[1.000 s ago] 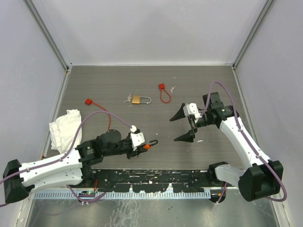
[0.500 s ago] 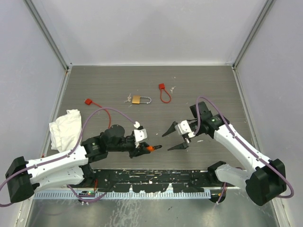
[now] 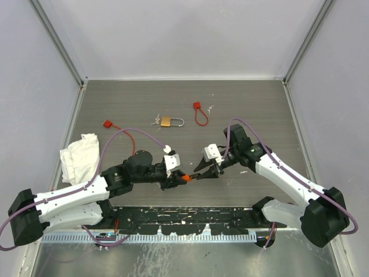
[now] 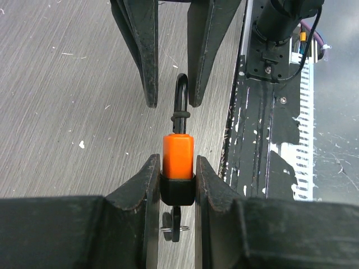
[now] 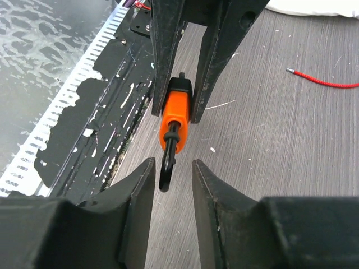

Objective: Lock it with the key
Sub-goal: Lock the lock.

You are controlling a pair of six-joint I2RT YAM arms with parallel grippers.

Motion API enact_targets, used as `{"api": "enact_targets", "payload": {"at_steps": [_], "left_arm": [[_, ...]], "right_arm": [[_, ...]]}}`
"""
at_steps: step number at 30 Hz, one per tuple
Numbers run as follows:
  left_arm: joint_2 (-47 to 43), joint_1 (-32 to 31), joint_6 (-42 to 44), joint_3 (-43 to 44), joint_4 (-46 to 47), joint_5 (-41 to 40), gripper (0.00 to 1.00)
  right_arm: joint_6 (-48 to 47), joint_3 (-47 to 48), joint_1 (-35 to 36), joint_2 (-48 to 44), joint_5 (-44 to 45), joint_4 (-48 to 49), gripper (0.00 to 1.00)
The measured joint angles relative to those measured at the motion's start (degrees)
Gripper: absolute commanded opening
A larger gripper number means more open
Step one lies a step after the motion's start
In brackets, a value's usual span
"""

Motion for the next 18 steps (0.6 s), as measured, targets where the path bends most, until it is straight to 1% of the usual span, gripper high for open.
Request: {"api": "enact_targets", "payload": {"at_steps": [2,4,5,6,8,10,12,13,14,15,16,18], "left_arm": [[0.09,0.00,0.00,0.00,0.28,0.00,0.00],[0.09,0.00,0.00,0.00,0.39,-0.02,0.00],[0.09,0.00,0.00,0.00,0.46,-0.02,0.00],[0.09,0.00,-0.02,0.00,0.48,-0.02,0.00],[0.09,0.04,0.00,0.00,0.50,-0.20,0.00],[0.09,0.04,-0.02,0.00,0.50,-0.28,0.00],[0.09,0.04,-0.09,0.00,0.50,-0.31,0.06],[0.04,0.04,-0.22,0.00,0.52,-0.63,0.13],[-0.07,0.04,-0.46,-0.04,0.59,-0.94,0.23],[-0.39,0.04,-0.81,-0.31,0.90,-1.42,0.35],[-1.09,0.02,-1.05,-0.92,1.70,-2.01,0.49],[-3.65,0.00,-1.90,-3.21,4.74,-3.37,0.72]], "right_arm": [[1.49,-0.02,0.22,0.09,0.26,0.94,0.32],[2.34,-0.02,0.39,0.15,0.50,1.57,0.26],[2.75,-0.02,0.46,0.24,0.52,1.81,0.20],[3.13,-0.02,0.48,0.35,0.52,1.90,0.11],[3.58,-0.02,0.50,0.37,0.50,1.95,0.01],[4.02,-0.02,0.50,0.37,0.50,2.08,0.01],[4.35,-0.02,0.50,0.37,0.48,2.03,0.01],[4.46,0.00,0.50,0.37,0.48,2.03,0.01],[4.81,0.04,0.48,0.37,0.46,2.03,0.01],[5.22,0.17,0.44,0.37,0.44,1.99,0.01],[5.75,0.39,0.39,0.37,0.31,1.99,0.01],[7.10,1.05,-0.07,0.37,-0.09,1.92,0.01]]}}
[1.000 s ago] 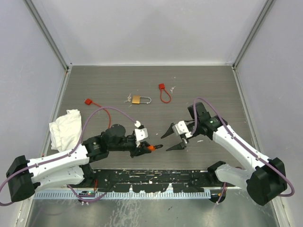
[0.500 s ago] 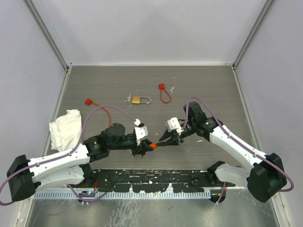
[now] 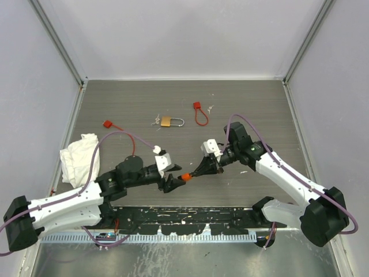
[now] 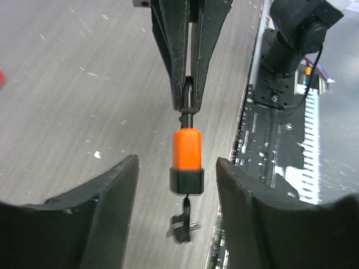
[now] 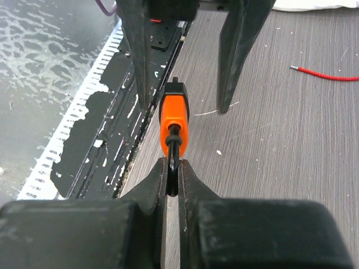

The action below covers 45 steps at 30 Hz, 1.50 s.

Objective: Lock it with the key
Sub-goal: Lock the lock.

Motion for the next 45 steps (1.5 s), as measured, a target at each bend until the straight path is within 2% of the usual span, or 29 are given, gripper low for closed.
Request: {"api": "enact_targets", "payload": {"at_steps": [3,4,9,15,19,23,29,34,43,45], "left_arm": [[-6.32,0.04,-2.27,-5.88,7.15,-2.93,0.97],[-8.28,0.04,-3.30,-8.17,10.10,-3.87,1.00],[-16.02,0.04,-8.26,-18.38,19.74,-8.37,1.00],[-14.29,0.04,-11.78,-19.41,25.51,-10.21,0.88],[-8.98,0.04,-13.03,-19.37,31.10,-9.92,0.75],[-2.82,0.04,-13.53,-18.51,32.76,-8.68,0.62],[1.84,0.04,-13.97,-16.37,35.19,-6.27,0.56],[2.27,0.04,-14.23,-15.80,36.89,-5.64,0.33],[1.97,0.04,-14.12,-15.78,37.24,-5.01,0.40],[1.97,0.04,-14.12,-15.78,37.24,-4.81,0.36]], "right_arm": [[2.58,0.87,-1.07,0.00,-0.42,-0.52,0.01],[3.50,1.07,-1.44,0.00,-0.46,-0.59,0.01],[7.56,2.58,-2.56,0.72,-0.87,-0.79,0.01],[11.45,3.45,-3.26,1.73,-2.67,-0.50,0.01],[13.66,3.45,-3.76,1.77,-3.63,0.20,0.01],[15.06,3.45,-4.09,1.77,-4.63,0.87,0.01],[16.15,3.45,-4.24,1.77,-5.29,1.77,0.01],[16.74,3.45,-4.24,1.77,-5.44,2.10,0.01],[17.07,3.45,-4.24,1.88,-5.64,2.64,0.01],[17.14,3.45,-4.24,1.88,-5.64,2.69,0.01]]}}
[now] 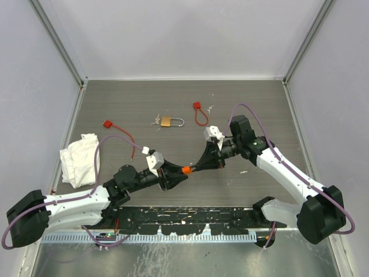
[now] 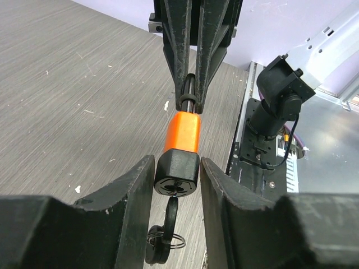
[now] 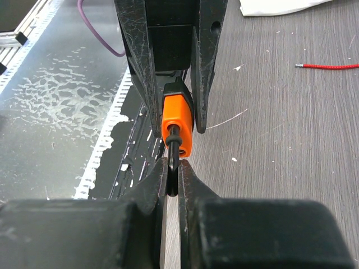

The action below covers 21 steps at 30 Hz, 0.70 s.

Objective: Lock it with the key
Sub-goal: Lock the lock.

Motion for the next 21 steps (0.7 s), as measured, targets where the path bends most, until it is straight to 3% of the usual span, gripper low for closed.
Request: {"api": "enact_targets", "payload": {"at_steps": [2,5,21], "left_arm": [[0.00,0.00,0.04,0.00,0.00,0.11,0.16],[0.02,0.00,0.26,0.02,-0.02,0.83,0.01],[3.04,1.03,0.72,0.76,0.74,4.57,0.00]], "right_arm": [[0.09,0.00,0.00,0.02,0.00,0.02,0.01],[0.15,0.00,-0.13,0.24,-0.28,0.22,0.01],[2.05,-1.07,-0.42,1.07,-1.18,1.11,0.01]]}}
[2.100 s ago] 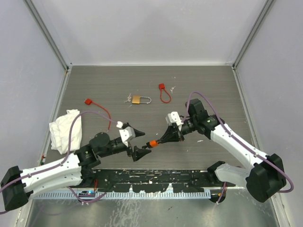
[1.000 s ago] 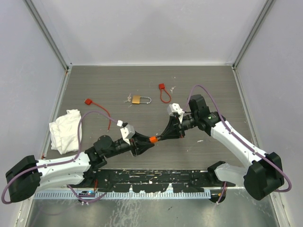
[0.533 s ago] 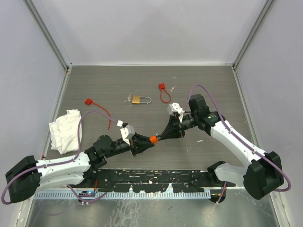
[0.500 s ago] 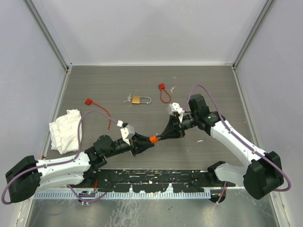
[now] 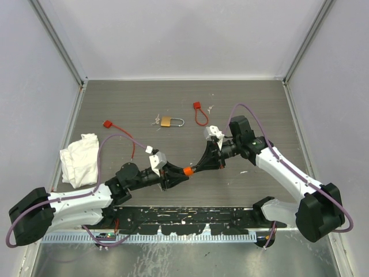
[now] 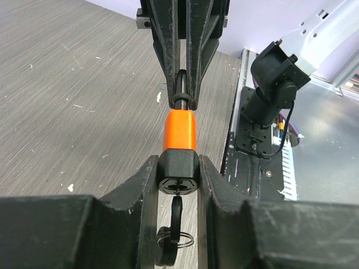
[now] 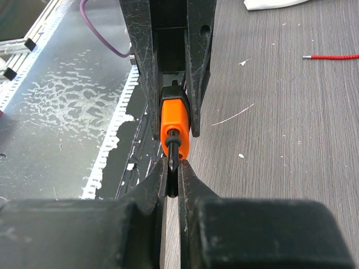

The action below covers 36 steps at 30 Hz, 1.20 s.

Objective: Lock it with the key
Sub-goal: Lock the lock.

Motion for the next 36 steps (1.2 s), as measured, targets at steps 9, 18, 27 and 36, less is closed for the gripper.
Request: {"api": "enact_targets", "payload": {"at_steps": [9,18,27,36], "left_arm": [[-1.51,2.29,-2.58,0.00,-0.17,4.37,0.00],[-0.24,2.60,-4.72,0.02,1.49,6.10,0.00],[7.41,3.98,-6.45,0.09,7.21,9.38,0.00],[13.16,7.19,-8.72,0.24,9.42,13.68,0.00]], "right_arm": [[-0.31,-0.04,0.52,0.00,-1.27,0.94,0.01],[-6.29,-0.07,0.70,0.00,-3.82,-1.16,0.01],[-7.30,-1.25,0.76,0.04,-1.05,-2.40,0.01],[4.09,-6.34,2.19,1.40,2.08,9.99,0.01]]}}
